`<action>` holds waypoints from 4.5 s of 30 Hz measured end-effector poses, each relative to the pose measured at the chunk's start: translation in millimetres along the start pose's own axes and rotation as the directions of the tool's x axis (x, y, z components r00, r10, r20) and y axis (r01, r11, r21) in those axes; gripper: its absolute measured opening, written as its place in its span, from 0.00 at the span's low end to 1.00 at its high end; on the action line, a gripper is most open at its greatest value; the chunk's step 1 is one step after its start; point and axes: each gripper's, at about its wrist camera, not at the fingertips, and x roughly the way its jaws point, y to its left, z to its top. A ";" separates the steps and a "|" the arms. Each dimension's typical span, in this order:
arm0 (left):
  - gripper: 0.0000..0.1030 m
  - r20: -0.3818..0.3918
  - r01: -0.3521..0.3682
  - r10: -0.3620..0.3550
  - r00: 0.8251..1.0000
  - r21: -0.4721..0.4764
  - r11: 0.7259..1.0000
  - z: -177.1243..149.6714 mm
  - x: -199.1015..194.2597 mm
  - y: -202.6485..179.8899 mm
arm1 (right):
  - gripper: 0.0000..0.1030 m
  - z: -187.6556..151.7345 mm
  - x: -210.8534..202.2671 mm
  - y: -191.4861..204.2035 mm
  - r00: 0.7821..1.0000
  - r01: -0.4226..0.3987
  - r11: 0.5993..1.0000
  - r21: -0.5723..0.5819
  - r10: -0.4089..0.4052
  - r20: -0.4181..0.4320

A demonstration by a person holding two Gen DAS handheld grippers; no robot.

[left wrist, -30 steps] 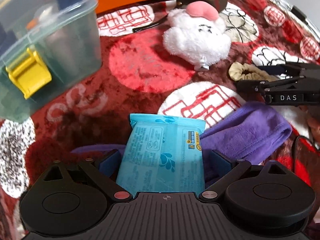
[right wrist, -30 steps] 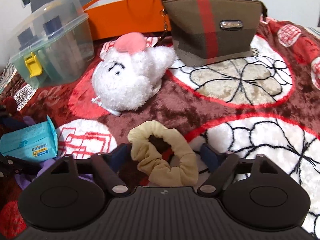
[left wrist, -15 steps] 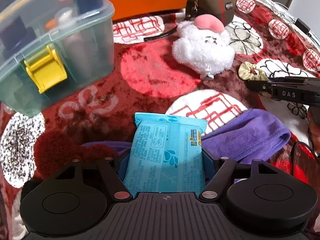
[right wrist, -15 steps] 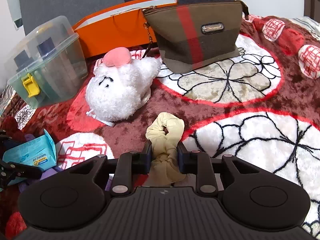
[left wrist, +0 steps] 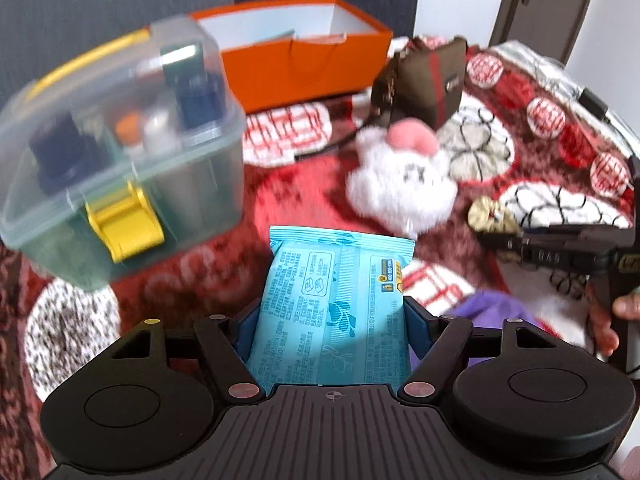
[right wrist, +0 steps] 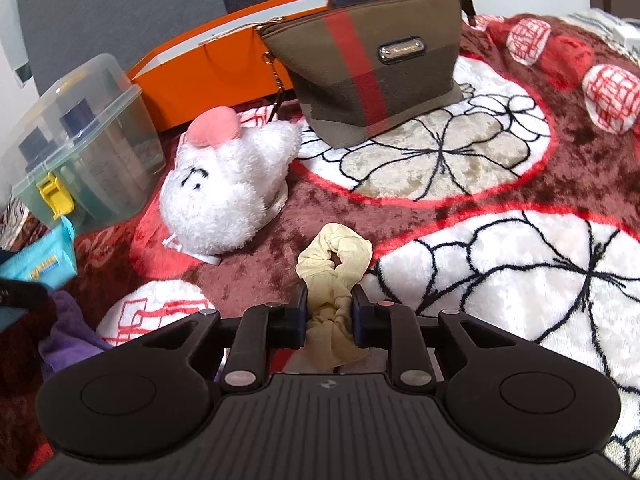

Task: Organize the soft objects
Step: 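Carry the wipes pack and beige scrunchie up over the orange box, then open both tools to drop the items into the orange box, then grasp the red plush bear with the left tool while the right tool grasps the white plush toy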

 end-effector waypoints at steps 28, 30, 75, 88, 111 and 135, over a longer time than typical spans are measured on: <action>1.00 0.182 -0.122 0.109 0.977 0.067 0.990 187.3 13.9 -3.4 | 0.24 184.8 -5.6 -120.1 0.918 0.251 0.941 0.225 -0.305 0.252; 1.00 0.189 -0.152 0.138 0.972 0.064 0.986 197.1 20.3 -0.7 | 0.24 195.6 -8.2 -113.6 0.911 0.234 0.951 0.204 -0.288 0.296; 1.00 0.205 -0.263 0.303 0.931 -0.200 0.944 259.2 43.2 69.7 | 0.73 250.6 57.6 59.5 0.970 -0.123 0.989 -0.088 0.138 0.202; 1.00 0.271 -0.239 0.261 0.926 -0.114 0.964 134.0 -49.8 56.5 | 0.84 154.8 -31.3 56.0 0.961 -0.226 0.972 -0.065 0.234 0.145; 1.00 0.117 -0.268 0.348 0.930 -0.430 0.862 -106.2 -106.0 147.7 | 0.84 -3.7 -46.4 127.4 0.933 -0.356 0.926 -0.125 0.344 -0.108; 1.00 0.116 -0.168 0.197 0.973 -0.219 0.961 -65.4 -70.5 82.9 | 0.87 -24.5 -39.0 66.8 0.988 -0.157 0.987 0.019 0.157 -0.009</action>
